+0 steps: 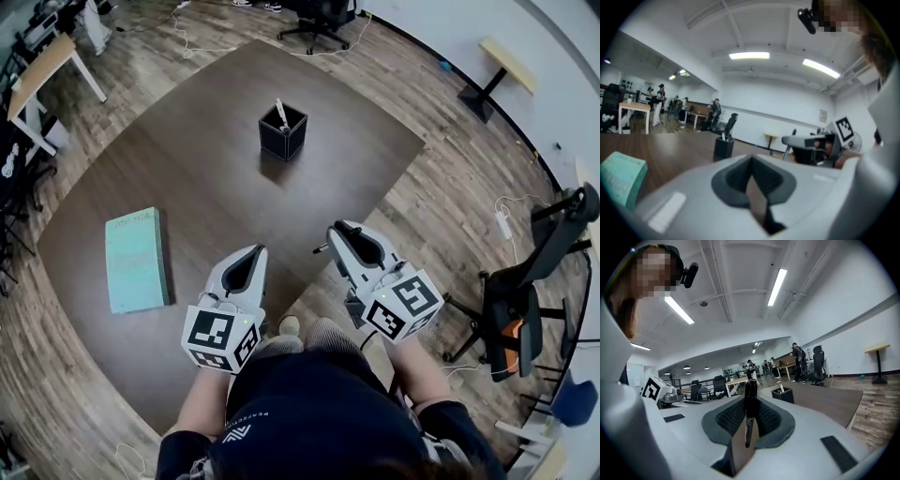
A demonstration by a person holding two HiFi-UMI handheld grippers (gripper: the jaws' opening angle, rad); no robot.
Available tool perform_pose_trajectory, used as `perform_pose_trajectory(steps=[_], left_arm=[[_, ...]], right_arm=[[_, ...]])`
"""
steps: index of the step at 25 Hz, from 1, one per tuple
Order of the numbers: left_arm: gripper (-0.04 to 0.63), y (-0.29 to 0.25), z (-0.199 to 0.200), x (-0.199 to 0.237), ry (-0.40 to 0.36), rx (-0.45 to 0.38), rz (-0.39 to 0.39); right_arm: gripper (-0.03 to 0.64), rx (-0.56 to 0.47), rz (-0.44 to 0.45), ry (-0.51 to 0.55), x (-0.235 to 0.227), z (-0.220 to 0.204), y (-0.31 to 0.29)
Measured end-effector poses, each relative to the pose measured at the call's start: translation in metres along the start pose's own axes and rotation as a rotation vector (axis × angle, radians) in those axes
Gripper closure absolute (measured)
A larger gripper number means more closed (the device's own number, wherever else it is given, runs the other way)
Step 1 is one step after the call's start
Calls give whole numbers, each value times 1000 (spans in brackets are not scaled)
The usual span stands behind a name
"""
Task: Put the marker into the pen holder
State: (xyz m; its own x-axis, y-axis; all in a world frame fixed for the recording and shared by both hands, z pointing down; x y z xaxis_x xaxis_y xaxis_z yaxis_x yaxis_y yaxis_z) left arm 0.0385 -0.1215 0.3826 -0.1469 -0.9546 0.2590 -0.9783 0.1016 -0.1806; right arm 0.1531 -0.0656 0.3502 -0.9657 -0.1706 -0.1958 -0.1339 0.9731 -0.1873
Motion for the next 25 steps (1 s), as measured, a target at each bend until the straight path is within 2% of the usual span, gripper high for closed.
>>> perform_pose_trajectory(steps=[10, 19, 25], left_arm=[[588, -29, 14, 37, 12, -29, 125], [588, -98, 37, 67, 36, -62, 250], [588, -124, 45, 87, 45, -75, 330]], right_arm=[[561, 6, 110, 20, -32, 21, -67], [561, 37, 247, 45, -78, 51, -131], [561, 44, 326, 60, -98, 64, -169]])
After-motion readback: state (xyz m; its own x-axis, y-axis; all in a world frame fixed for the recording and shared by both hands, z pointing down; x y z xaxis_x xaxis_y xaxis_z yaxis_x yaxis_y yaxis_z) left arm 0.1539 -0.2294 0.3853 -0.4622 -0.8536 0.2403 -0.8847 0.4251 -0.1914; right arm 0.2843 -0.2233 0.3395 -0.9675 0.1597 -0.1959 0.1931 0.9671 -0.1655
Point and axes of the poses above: the fingertips, and each gripper's own axes: y backward along the fingers, x to its left, z out of its top, the point moved 1 cm from there along y, backward along the fingers, and after that the axes turned 13 degrees about -z, right-handed, at the moved point
